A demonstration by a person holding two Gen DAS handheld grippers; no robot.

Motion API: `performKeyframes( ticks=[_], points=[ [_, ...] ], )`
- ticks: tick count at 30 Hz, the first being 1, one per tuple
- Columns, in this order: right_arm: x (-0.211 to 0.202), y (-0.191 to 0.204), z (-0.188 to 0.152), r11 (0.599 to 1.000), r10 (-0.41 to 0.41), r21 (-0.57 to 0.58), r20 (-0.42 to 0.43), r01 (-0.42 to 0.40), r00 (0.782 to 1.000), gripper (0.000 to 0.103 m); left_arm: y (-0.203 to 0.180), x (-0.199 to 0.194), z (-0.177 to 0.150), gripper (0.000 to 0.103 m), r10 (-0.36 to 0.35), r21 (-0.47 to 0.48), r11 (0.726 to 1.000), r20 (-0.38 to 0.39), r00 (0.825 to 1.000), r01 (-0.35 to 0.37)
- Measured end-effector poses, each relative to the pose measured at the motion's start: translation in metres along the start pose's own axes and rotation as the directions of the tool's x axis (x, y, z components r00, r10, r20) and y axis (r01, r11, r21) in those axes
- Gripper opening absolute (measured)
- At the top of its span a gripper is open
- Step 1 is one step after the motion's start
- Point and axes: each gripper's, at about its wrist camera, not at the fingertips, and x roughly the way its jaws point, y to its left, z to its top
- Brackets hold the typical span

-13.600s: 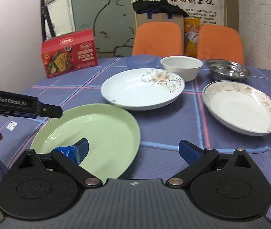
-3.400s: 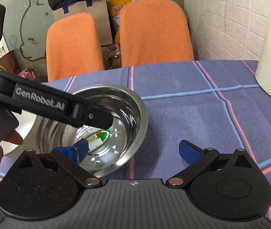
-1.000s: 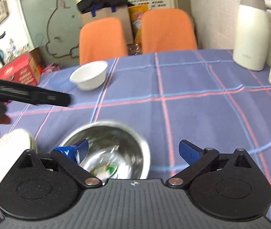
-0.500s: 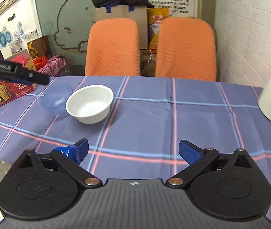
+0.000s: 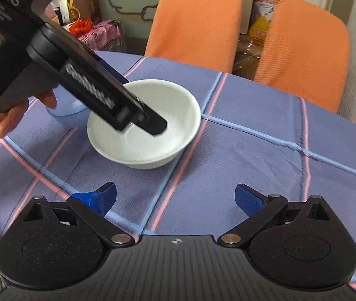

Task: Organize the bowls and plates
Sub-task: 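Move the left gripper to the white bowl and grasp its rim, then carry the white bowl with the left gripper into the steel bowl and release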

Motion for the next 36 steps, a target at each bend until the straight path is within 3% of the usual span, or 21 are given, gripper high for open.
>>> performKeyframes(
  ticks=[9,16,21,31,36],
  points=[
    [0.016,0.013,0.006,0.997,-0.004,-0.071,0.023,0.006,1.0,0.087,-0.003,0.015,0.002,0.089,-0.011,0.001,1.0,-0.012,1.0,0.011],
    [0.026,0.013,0.006,0.999,0.013,-0.049,0.106,-0.007,0.994,0.083,0.004,0.012,0.0,0.059,-0.037,-0.062,0.997,-0.01,0.999,0.036],
    [0.016,0.005,0.014,1.0,0.003,0.022,0.192,-0.007,0.981,0.081,0.002,0.006,-0.002,0.055,-0.044,-0.067,0.997,-0.001,0.999,0.044],
    [-0.007,-0.002,0.01,0.999,-0.032,0.022,0.215,0.028,0.976,0.081,-0.025,-0.013,-0.001,0.055,-0.073,-0.039,0.996,0.053,0.996,0.075],
    [-0.038,-0.001,-0.003,0.998,-0.059,0.0,0.25,0.061,0.967,0.081,-0.052,-0.037,-0.011,0.055,-0.093,-0.02,0.995,0.093,0.991,0.095]
  ],
)
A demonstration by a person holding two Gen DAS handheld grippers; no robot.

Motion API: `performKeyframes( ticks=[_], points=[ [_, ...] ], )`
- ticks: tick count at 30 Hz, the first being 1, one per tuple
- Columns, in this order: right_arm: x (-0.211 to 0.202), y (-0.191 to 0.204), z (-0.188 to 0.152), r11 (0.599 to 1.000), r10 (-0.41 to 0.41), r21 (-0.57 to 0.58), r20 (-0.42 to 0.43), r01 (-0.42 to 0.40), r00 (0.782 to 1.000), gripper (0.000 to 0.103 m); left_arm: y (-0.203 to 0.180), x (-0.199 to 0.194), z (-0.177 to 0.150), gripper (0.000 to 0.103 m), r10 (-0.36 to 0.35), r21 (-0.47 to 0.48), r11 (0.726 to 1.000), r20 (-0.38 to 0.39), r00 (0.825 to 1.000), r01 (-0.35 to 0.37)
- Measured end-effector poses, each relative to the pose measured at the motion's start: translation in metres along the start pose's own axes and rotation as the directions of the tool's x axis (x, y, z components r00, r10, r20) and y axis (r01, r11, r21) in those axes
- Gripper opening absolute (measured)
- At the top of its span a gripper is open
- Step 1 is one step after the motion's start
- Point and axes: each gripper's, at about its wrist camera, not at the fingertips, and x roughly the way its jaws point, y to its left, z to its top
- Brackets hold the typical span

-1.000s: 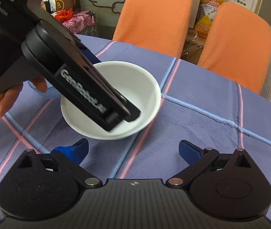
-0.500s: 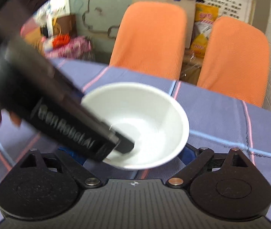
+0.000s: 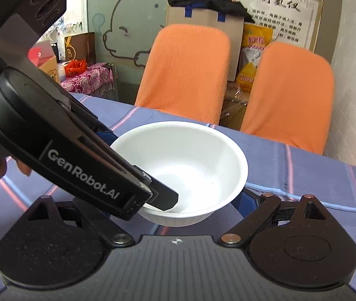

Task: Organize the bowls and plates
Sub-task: 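Carry the white bowl with the left gripper into the steel bowl and release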

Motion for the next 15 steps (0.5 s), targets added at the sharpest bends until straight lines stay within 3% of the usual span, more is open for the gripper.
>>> performKeyframes(
  ticks=[7,15],
  points=[
    [-0.082,0.008,-0.02,0.999,-0.038,-0.037,0.069,0.04,0.997,0.081,-0.065,-0.047,-0.035,0.056,-0.028,0.043,0.999,0.053,0.998,0.025],
    [-0.154,0.057,-0.073,0.998,-0.047,-0.029,0.042,0.048,0.998,0.082,-0.121,-0.06,-0.095,0.056,-0.079,0.067,0.995,0.003,0.997,0.079]
  ],
)
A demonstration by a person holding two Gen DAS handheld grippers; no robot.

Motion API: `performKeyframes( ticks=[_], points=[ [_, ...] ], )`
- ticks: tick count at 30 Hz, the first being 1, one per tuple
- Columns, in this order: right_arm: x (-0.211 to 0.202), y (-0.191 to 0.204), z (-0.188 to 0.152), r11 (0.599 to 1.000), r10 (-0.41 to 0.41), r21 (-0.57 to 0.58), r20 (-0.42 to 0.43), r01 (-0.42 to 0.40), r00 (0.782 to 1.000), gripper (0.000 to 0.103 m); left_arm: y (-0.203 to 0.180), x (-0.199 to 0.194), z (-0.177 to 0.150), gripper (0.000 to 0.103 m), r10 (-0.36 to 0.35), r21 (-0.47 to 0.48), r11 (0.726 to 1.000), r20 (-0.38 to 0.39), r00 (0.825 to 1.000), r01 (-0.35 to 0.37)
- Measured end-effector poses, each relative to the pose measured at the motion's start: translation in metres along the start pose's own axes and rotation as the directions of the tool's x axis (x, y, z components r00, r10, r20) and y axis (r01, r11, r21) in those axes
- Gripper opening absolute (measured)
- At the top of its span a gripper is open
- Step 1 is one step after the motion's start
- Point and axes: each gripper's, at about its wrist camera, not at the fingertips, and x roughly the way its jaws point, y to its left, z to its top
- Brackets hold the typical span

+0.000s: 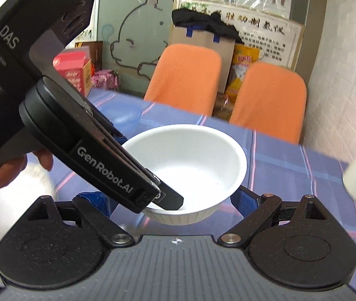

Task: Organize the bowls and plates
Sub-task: 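Carry the white bowl with the left gripper into the steel bowl and release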

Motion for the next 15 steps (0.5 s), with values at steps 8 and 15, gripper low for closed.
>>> performKeyframes(
  ticks=[8,15],
  points=[
    [-0.022,0.013,-0.047,0.998,0.028,0.054,-0.065,-0.024,0.997,0.082,-0.039,0.02,-0.053,0.056,0.031,0.057,0.998,-0.084,0.996,-0.026],
    [-0.018,0.009,-0.056,0.995,0.059,0.083,-0.123,-0.049,0.991,0.082,-0.043,0.029,-0.067,0.069,0.122,0.111,0.988,-0.093,0.988,-0.112]
  ],
)
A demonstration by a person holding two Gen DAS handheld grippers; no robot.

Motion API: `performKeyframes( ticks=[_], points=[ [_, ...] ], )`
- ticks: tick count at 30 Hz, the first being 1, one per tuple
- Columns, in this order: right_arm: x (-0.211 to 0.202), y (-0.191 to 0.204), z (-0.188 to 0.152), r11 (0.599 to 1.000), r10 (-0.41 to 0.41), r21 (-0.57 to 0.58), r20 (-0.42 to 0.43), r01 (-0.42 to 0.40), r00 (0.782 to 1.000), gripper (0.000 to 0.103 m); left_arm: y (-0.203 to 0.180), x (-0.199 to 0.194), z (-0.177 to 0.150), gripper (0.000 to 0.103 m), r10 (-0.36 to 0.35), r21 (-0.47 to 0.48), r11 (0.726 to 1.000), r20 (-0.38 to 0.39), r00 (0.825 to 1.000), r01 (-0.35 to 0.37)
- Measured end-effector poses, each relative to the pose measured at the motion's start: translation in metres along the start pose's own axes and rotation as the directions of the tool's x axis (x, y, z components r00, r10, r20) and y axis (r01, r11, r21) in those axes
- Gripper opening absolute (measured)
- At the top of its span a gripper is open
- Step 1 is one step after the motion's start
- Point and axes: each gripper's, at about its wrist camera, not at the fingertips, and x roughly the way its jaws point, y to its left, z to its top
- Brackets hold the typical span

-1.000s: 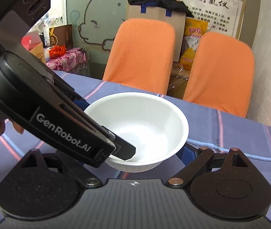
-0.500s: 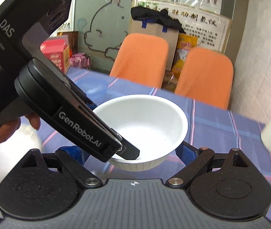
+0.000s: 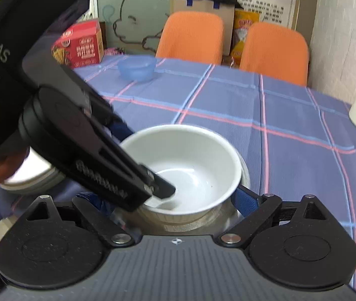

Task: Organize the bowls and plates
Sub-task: 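Carry the white bowl with the left gripper into the steel bowl and release, then move the left gripper to the blue plastic bowl and grasp its rim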

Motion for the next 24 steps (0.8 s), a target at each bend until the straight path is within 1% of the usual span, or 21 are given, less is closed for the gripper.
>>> performKeyframes(
  ticks=[1,3,6,8,9,13,15,18,20,24],
  points=[
    [-0.004,0.0,-0.005,1.0,0.001,0.005,0.002,-0.001,1.0,0.082,0.0,-0.003,0.0,0.071,0.005,0.003,1.0,0.007,1.0,-0.005],
    [-0.009,-0.003,-0.01,1.0,-0.002,0.02,-0.002,0.002,1.0,0.082,0.001,-0.008,-0.001,0.075,-0.012,0.004,1.0,0.006,1.0,0.011],
    [-0.022,-0.006,-0.029,0.999,-0.001,0.043,-0.021,0.002,1.0,0.083,0.002,-0.02,-0.007,0.077,-0.021,0.006,1.0,0.023,1.0,0.021],
    [-0.032,-0.007,-0.04,0.999,-0.003,0.047,-0.033,0.004,0.999,0.083,0.006,-0.031,-0.013,0.081,-0.009,-0.009,1.0,0.037,0.999,0.009],
    [-0.036,-0.007,-0.043,0.999,-0.002,0.05,-0.036,0.004,0.999,0.083,0.008,-0.037,-0.016,0.087,-0.005,-0.018,1.0,0.051,0.999,0.006],
    [-0.047,-0.008,-0.046,0.997,0.012,0.077,-0.019,-0.01,1.0,0.083,0.031,-0.062,-0.025,0.088,0.032,-0.083,0.996,0.102,0.994,-0.024],
    [-0.047,-0.007,-0.038,0.997,0.016,0.08,0.001,-0.016,1.0,0.083,0.05,-0.076,-0.029,0.088,0.054,-0.132,0.991,0.125,0.991,-0.037],
    [-0.041,-0.006,-0.021,0.997,0.051,0.053,0.037,-0.053,0.998,0.083,0.086,-0.096,-0.033,0.088,0.134,-0.208,0.973,0.149,0.98,-0.102],
    [-0.032,-0.002,-0.002,0.998,0.066,0.02,0.051,-0.067,0.997,0.083,0.115,-0.108,-0.037,0.089,0.191,-0.267,0.953,0.15,0.97,-0.147],
    [0.002,0.006,0.049,0.995,0.078,-0.061,0.057,-0.075,0.995,0.083,0.172,-0.123,-0.037,0.089,0.277,-0.355,0.91,0.142,0.95,-0.212]
  ],
)
